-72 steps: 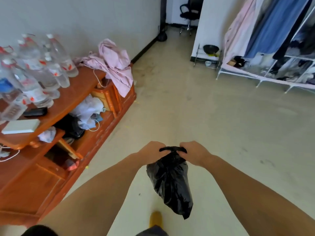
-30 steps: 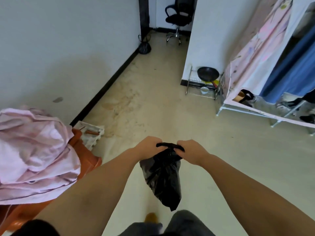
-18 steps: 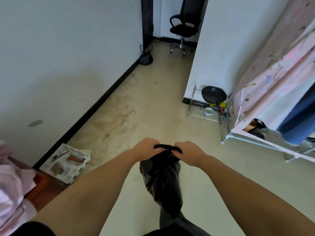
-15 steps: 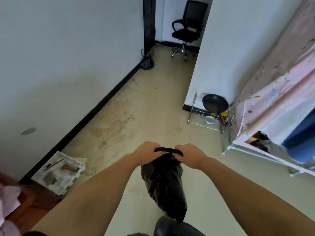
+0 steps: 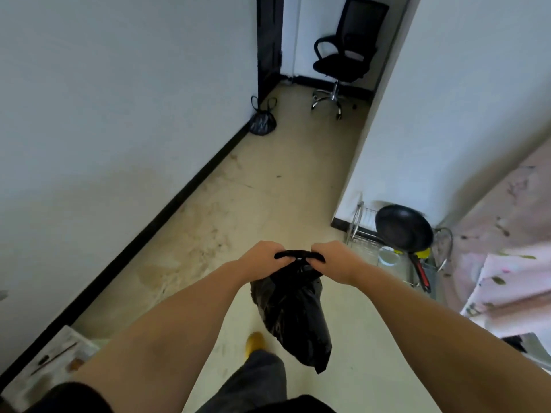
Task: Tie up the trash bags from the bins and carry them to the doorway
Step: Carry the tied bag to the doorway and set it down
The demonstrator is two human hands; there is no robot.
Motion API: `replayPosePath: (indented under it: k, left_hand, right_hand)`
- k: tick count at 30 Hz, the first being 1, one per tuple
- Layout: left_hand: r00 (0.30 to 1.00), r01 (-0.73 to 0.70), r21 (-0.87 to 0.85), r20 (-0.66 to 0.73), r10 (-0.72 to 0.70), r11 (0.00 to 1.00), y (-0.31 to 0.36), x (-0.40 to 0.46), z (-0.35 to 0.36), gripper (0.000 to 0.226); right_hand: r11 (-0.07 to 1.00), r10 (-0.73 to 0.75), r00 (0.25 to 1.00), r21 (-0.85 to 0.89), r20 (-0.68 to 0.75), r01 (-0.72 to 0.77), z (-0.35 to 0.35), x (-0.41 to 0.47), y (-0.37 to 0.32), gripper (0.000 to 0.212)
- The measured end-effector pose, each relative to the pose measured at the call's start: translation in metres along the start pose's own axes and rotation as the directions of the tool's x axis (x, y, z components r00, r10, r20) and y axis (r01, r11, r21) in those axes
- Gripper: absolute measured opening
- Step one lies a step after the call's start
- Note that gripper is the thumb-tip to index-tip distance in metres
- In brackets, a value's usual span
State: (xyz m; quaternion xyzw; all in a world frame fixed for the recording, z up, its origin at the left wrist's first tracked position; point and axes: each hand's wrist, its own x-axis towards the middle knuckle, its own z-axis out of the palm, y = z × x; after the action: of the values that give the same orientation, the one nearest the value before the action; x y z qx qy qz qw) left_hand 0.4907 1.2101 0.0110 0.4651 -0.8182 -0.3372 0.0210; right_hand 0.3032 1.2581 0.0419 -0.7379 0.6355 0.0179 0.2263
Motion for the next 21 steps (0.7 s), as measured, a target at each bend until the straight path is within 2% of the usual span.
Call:
replayPosePath:
  k: [5, 10, 14, 17, 21]
  left_hand:
    - [0.999, -0.033, 0.024, 0.022, 0.032, 0.999, -0.017, 0.112, -0.086, 0.039]
    - [0.998, -0.036, 0.031, 0.046, 0.035, 0.999, -0.039, 0.204, -0.132, 0.034]
    - [0.999, -0.03, 0.043, 0.034, 0.029, 0.999, -0.059, 0.289, -0.165, 0.033]
    - [1.0, -0.01, 0.037, -0.014, 0.011, 0.999, -0.064, 0.355, -0.196, 0.04]
    - [0.997, 0.056, 0.029, -0.046, -0.054, 0.998, -0.067, 0.439, -0.237, 0.041]
  right_hand:
    - [0.997, 0.04, 0.998, 0.068, -0.045, -0.037, -0.06, 0.107, 0.022, 0.02]
    - [0.994, 0.056, 0.998, 0.092, -0.02, -0.054, -0.107, 0.202, 0.053, 0.019]
    - [0.996, 0.017, 1.0, 0.084, -0.009, -0.016, -0.137, 0.286, 0.084, 0.019]
    - [0.997, -0.038, 0.999, 0.06, -0.026, 0.04, -0.168, 0.354, 0.114, 0.019]
    - [0.997, -0.081, 0.997, -0.014, -0.005, 0.081, -0.219, 0.44, 0.153, 0.02]
